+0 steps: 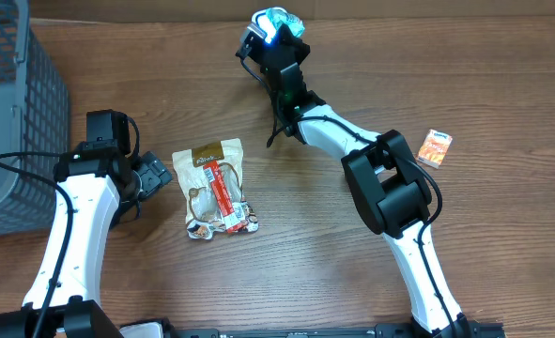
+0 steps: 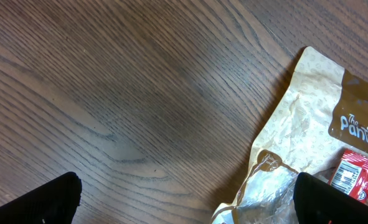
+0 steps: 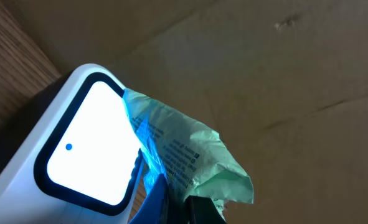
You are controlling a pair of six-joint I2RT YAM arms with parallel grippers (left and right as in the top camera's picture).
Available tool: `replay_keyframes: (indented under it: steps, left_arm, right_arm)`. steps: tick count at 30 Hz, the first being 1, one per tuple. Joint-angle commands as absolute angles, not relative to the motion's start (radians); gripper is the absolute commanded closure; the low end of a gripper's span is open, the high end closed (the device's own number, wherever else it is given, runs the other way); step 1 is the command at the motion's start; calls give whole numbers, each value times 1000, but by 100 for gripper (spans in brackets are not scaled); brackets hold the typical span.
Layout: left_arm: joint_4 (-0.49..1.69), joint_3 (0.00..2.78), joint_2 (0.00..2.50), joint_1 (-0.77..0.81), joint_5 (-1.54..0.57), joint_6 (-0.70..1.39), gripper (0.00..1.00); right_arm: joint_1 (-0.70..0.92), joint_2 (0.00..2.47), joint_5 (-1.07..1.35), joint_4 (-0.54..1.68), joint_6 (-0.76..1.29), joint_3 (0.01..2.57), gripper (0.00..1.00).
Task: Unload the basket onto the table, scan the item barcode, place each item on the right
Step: 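Hold the wipes pack barcode under the scanner with the right gripper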
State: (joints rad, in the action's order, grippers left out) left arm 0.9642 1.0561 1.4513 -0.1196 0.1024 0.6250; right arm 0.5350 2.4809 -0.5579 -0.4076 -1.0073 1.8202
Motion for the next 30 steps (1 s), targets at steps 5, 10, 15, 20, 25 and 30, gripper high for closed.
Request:
replay_keyframes:
  steps: [5,10,15,20,25,30]
  left_arm:
    - [964,1055,1451,-121,115,612,0]
    - [964,1055,1451,-121,115,612,1]
    - [964,1055,1451,-121,115,612,0]
    - [964,1055,1451,-121,115,612,0]
    - [964,1055,1451,-121,115,612,0]
    - [964,1056,1451,-121,115,612,0]
  right_arm:
    - [570,2482,-565,-401,-1003,1834,96]
    - [585,2482,-614,-398,-1002,1834,96]
    - [594,2482,-630,-332,-995,1834,96]
    - [607,2482,-651,-301,-995,1834,96]
    - [617,2474,-730,-395,-996,1834,96]
    - [618,2397,-741,-399,-969,1834,96]
